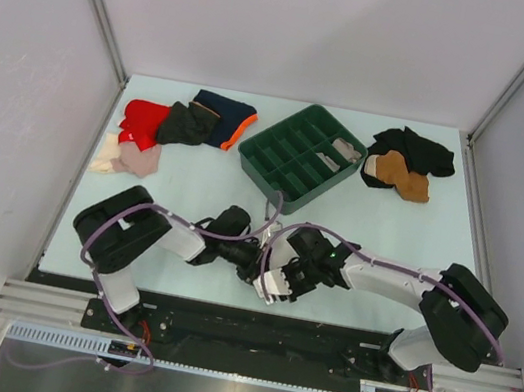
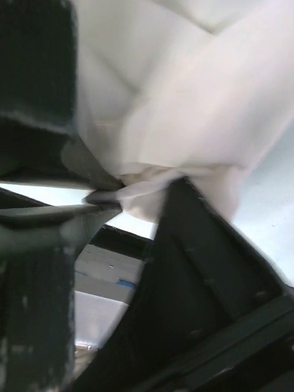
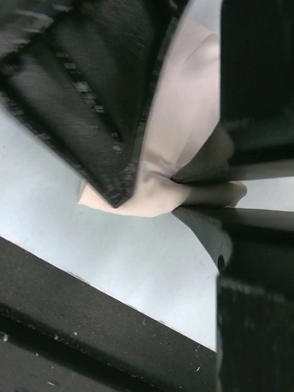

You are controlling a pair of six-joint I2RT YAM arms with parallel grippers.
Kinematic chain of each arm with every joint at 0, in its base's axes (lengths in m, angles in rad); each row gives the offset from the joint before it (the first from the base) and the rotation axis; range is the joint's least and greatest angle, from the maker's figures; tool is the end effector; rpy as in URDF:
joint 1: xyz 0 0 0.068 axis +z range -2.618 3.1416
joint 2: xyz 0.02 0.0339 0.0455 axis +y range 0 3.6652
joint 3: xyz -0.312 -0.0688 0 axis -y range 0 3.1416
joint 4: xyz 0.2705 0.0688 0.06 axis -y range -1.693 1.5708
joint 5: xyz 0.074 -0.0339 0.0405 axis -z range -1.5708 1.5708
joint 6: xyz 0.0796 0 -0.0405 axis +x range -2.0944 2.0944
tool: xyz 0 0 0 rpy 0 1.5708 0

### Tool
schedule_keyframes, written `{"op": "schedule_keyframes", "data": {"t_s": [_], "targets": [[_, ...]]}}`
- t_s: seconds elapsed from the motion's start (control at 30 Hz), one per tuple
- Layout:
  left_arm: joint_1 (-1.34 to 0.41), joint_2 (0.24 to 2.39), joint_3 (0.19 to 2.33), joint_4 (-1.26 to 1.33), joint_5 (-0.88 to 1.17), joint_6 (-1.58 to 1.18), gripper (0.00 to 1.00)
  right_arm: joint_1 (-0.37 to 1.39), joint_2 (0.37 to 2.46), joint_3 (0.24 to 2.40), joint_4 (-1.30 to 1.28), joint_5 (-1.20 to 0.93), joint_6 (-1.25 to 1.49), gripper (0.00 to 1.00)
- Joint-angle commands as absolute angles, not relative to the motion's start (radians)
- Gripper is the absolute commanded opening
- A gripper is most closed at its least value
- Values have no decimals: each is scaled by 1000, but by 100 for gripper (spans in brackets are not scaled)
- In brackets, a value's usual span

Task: Roll the underwear
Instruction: Roll the underwear to the corner of the board.

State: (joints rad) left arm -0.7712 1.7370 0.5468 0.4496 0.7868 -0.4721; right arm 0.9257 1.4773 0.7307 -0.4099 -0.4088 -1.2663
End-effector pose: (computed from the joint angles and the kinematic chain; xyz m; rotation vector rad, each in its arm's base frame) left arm 0.1930 -0.2662 0.1045 0.8248 2.4045 -1.4855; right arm 0.1487 0.2502 0.1499 -2.3945 1.1018 0.4442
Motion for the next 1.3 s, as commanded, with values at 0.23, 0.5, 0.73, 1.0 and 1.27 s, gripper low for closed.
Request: {"op": "schedule_keyframes", "data": {"t_s": [0.23,0.5,0.73,1.0,1.27], "targets": [[-782,1068,186,548,396,-332,63,812,1617,914,-777,-656,-1236,6],[-1124,661,48,601,120,-77,73,746,1845,1158,-1069,-845,-1187,6],[-1252,848,170,483,41,84,74,727,1965,1218,-1092,-804,-1111,7],[-1266,1173,325,454,26,199,72,670,2020,1246,-1129,-830,-1114,8],[-1276,1399,463,400,12,229,61,658,2048,1258,-1154,-836,-1131,8]]}}
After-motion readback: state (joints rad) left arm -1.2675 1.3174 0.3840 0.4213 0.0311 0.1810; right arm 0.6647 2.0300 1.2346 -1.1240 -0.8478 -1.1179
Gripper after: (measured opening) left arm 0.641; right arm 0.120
